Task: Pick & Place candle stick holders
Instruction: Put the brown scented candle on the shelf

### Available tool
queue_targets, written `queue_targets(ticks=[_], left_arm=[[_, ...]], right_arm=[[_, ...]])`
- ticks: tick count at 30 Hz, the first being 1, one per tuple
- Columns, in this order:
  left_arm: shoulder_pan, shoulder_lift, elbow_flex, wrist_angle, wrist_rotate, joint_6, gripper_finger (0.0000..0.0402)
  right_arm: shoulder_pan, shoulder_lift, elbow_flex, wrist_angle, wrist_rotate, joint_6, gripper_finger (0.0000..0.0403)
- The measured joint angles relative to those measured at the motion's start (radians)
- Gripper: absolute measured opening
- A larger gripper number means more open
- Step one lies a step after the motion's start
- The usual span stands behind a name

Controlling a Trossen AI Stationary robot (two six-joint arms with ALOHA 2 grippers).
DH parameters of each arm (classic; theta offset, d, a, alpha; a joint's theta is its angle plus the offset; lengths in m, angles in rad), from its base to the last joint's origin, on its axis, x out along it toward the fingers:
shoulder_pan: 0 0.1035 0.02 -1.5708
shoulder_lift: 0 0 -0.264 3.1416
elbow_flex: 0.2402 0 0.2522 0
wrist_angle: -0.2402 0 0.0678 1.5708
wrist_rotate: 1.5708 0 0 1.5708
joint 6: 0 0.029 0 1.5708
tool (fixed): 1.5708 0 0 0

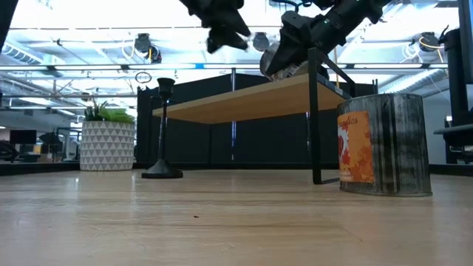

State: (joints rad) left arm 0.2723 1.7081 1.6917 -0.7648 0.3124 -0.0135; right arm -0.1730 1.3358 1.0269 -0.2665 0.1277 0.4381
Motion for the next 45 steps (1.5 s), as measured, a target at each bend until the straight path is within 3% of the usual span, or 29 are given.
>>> queue_targets(ticks=[8, 15, 25, 33, 38, 45], left_arm=[[-0.004, -0.026, -0.006, -0.071, -0.136, -0.009, 0.0190], [0.021, -0.036, -0.134, -0.018, -0.120, -0.032, 0.0191], [0.032, -0.151, -0.257, 0.019, -0.067, -0.097, 0.0191], [0.046, -0.346, -0.383, 0.129, -0.069, -0.136, 0.0191], [0.045, -0.462, -0.501, 0.183, -0.074, -0.207, 0.0191], [0.026, -0.550, -0.575, 0.189, -0.077, -0.242, 0.0191]], right_arm=[[0.010, -0.020, -0.002, 0.001, 0.170, -0.002, 0.0333], [0.046, -0.019, -0.002, -0.011, 0.227, 0.040, 0.0333], [0.104, -0.021, -0.080, 0.036, 0.454, 0.169, 0.0333], [0.129, -0.022, -0.221, 0.376, 0.483, 0.205, 0.0333], [0.130, -0.022, -0.225, 0.368, 0.470, 0.192, 0.0352], [0.130, -0.023, -0.230, 0.353, 0.466, 0.154, 0.0368]])
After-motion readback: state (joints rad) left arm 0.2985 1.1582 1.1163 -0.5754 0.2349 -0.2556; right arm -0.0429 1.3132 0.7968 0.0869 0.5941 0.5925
